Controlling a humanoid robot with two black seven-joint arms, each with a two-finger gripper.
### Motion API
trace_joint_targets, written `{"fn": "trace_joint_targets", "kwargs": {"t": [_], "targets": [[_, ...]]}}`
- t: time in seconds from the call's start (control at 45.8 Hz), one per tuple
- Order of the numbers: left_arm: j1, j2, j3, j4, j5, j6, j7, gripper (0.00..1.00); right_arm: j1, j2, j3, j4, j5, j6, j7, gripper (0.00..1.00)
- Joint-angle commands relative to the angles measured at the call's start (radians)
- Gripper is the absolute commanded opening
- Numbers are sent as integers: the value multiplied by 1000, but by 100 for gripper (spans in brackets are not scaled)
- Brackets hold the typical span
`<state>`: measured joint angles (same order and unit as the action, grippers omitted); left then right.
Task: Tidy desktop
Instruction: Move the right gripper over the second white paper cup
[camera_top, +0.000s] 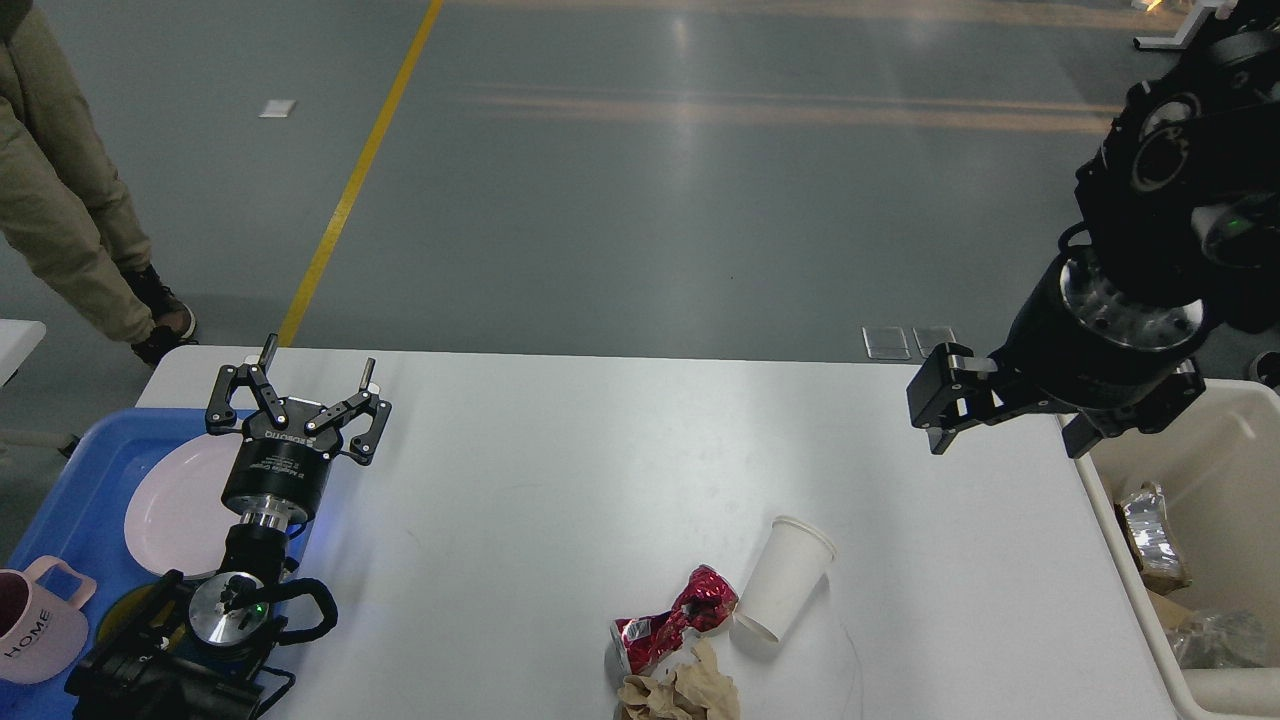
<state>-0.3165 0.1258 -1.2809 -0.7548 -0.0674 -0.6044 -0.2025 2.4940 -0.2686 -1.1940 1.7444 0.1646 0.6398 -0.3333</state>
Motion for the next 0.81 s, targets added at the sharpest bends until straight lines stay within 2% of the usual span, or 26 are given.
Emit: {"fn": "trace_joint_targets", "kwargs": {"t": [0.0,0.35,0.525,0.678,0.787], "targets": [[-1,0,0,0,0,0,0,96,-18,-7,5,-5,9,-2,0,95],[-1,0,0,-1,0,0,0,96,-204,-27,183,-20,7,-51,-6,95],[-1,0,0,-1,0,0,0,96,-362,-11,241,-54,3,-221,-10,95],[-1,0,0,-1,0,0,0,96,-497,49,260,-98,7,-376,-27,95],[-1,0,0,-1,0,0,0,96,-613,60,272,-176,12,-437,-44,95]]}}
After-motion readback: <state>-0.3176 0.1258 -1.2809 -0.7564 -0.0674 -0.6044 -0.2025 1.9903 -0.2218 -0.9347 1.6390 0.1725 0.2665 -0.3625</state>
